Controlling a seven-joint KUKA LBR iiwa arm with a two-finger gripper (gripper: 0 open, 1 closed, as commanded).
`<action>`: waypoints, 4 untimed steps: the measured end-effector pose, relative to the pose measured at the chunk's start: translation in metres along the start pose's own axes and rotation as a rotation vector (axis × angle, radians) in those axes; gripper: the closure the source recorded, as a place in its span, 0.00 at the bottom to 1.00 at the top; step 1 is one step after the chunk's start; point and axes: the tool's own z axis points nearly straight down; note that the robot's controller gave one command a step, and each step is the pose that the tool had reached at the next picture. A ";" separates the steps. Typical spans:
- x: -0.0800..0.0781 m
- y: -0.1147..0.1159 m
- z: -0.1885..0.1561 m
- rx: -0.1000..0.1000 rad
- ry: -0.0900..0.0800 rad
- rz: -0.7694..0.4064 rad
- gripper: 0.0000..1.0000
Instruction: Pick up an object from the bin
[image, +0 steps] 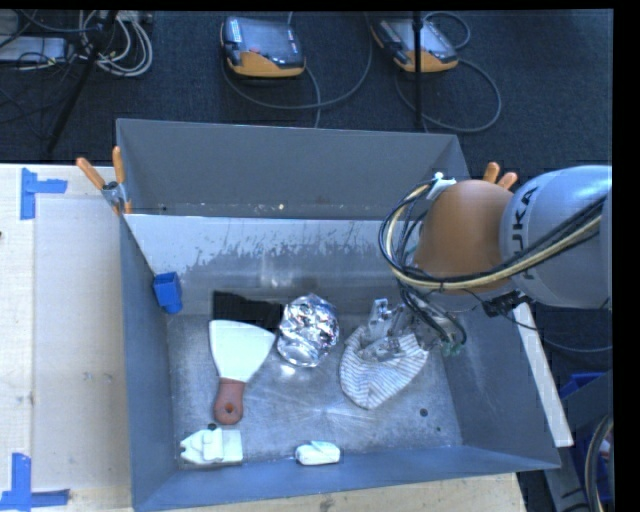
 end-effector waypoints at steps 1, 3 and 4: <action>0.002 -0.002 0.000 -0.003 -0.005 0.001 1.00; 0.019 -0.088 0.003 0.001 -0.017 -0.078 0.00; 0.024 -0.092 0.002 0.006 0.005 -0.086 1.00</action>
Offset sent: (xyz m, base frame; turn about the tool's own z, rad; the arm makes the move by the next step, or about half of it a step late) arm -0.0165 -0.0594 -0.0110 -0.0833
